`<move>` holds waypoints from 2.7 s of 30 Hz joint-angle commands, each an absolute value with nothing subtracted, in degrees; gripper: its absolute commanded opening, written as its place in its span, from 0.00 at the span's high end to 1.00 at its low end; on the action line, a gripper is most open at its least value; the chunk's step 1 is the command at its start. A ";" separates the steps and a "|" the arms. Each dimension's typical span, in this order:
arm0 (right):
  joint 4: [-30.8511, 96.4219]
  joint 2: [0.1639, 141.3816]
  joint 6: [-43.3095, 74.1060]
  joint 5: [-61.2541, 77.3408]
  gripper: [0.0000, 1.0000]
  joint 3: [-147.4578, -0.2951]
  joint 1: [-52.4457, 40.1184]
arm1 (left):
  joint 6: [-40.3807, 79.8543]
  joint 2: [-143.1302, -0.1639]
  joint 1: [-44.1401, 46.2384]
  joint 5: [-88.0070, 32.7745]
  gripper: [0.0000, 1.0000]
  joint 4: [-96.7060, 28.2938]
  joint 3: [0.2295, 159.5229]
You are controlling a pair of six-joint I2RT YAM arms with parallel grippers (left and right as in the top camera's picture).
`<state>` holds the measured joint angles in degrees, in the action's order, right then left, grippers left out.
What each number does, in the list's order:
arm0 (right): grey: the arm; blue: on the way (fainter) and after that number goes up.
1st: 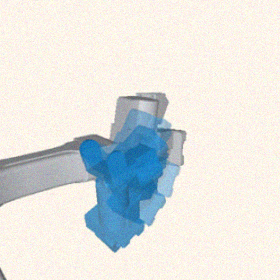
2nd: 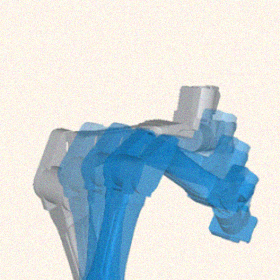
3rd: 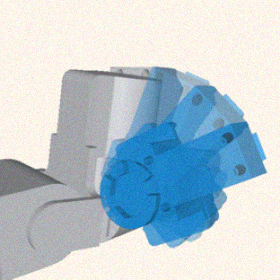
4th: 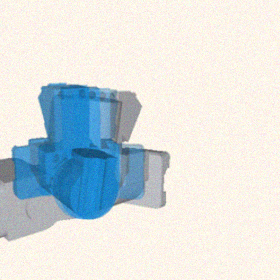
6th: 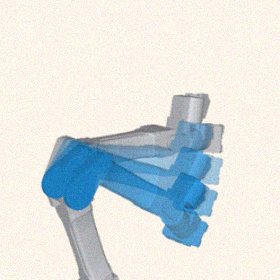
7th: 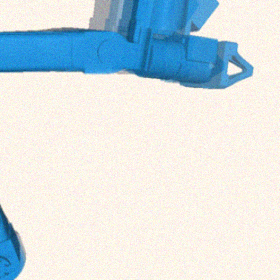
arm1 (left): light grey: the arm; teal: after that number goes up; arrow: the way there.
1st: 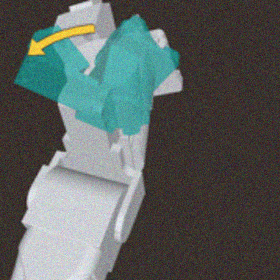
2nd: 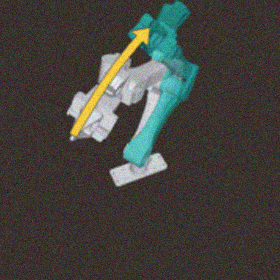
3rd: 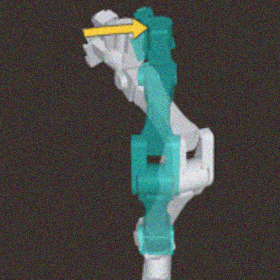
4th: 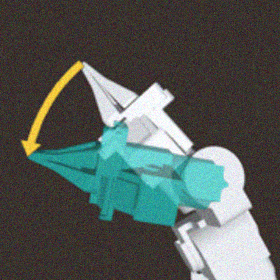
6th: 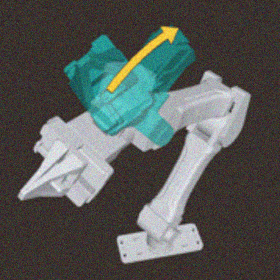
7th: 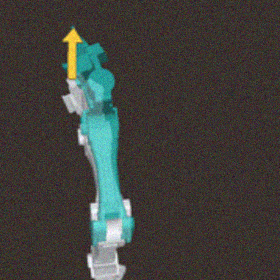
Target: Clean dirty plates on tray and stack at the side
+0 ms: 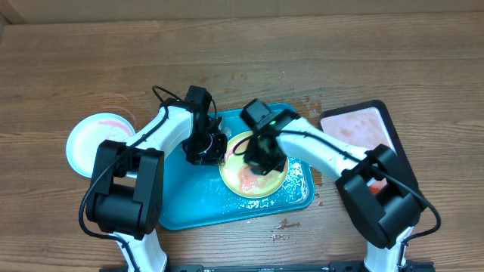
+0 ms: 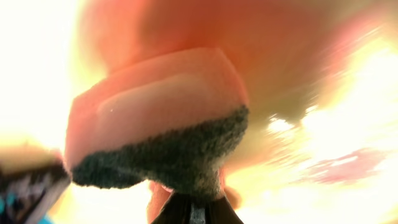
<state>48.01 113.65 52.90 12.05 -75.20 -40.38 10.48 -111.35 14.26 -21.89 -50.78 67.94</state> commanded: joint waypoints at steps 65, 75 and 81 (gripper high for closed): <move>30.09 119.59 46.50 15.55 0.96 -72.51 -35.44 | 10.44 -113.12 14.26 -19.59 0.95 -52.38 66.83; 41.76 119.59 48.21 15.09 0.96 -72.62 -21.69 | 10.72 -113.12 14.26 -19.57 0.95 -52.36 66.83; 49.12 119.59 39.07 16.01 0.96 -72.62 -21.15 | 11.42 -113.12 14.26 -19.59 0.96 -51.79 66.83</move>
